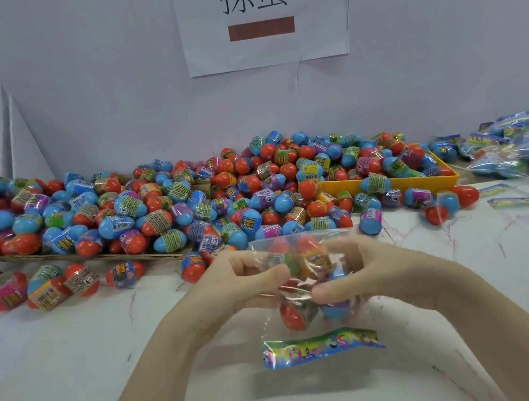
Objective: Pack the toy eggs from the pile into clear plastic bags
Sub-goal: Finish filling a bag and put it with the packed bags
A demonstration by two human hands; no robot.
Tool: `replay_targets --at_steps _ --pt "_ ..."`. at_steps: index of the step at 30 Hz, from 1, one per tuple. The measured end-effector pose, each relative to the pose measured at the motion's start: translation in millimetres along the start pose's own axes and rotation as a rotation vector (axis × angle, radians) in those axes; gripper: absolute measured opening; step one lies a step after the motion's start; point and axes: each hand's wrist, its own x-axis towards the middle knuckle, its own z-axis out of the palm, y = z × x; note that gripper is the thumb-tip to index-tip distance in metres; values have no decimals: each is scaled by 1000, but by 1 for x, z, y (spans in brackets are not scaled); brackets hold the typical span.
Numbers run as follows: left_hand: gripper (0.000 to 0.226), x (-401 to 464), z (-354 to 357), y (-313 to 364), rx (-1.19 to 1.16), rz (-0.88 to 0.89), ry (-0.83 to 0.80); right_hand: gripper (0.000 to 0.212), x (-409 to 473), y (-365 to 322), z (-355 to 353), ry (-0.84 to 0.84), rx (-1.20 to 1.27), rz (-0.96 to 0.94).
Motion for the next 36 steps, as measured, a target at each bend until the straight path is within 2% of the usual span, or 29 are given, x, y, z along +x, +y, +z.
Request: replay_targets --at_steps 1,3,5,7,8,10,11,14,16,19,21,24,27,29,31,33,36 --pt "18 0 -1 -1 9 1 -24 51 -1 0 -2 1 -2 33" --pt "50 -2 -3 0 -3 15 -12 39 -8 -1 -10 -15 -12 96" --pt "73 -1 -5 0 -40 46 126 31 -18 -8 -23 37 74 50" --pt "74 2 -5 -1 -82 79 301 37 -26 -10 -42 360 382 -85" --pt "68 3 -4 0 -99 88 369 38 -30 -6 -51 600 475 -159" --pt "59 7 -1 -1 -106 101 445 38 -34 -8 -59 1009 428 -192" --pt "57 9 2 -2 -105 107 475 40 -35 -6 -61 1090 392 -210" --pt "42 11 8 -8 12 144 607 49 -26 -3 -57 1038 187 -131" --pt "26 12 11 -15 257 244 693 59 -20 2 -53 1029 41 24" --pt "34 12 11 -28 768 437 746 50 -17 10 -54 944 -223 198" --pt "35 13 10 -31 948 501 726 42 -26 13 -60 893 -357 306" --pt "40 16 7 -33 1001 595 761 21 -53 12 -88 1062 -399 379" --pt "44 18 7 -35 991 640 793 19 -86 16 -125 1225 -491 546" --pt "42 19 8 -35 1004 632 800 29 -103 28 -139 1182 -594 737" --pt "37 20 8 -36 1003 621 808 42 -115 49 -142 1055 -696 919" --pt "37 21 8 -36 1012 624 798 45 -125 68 -139 997 -699 1004" --pt "35 20 6 -38 1009 608 781 34 -134 78 -133 1124 -568 1007"
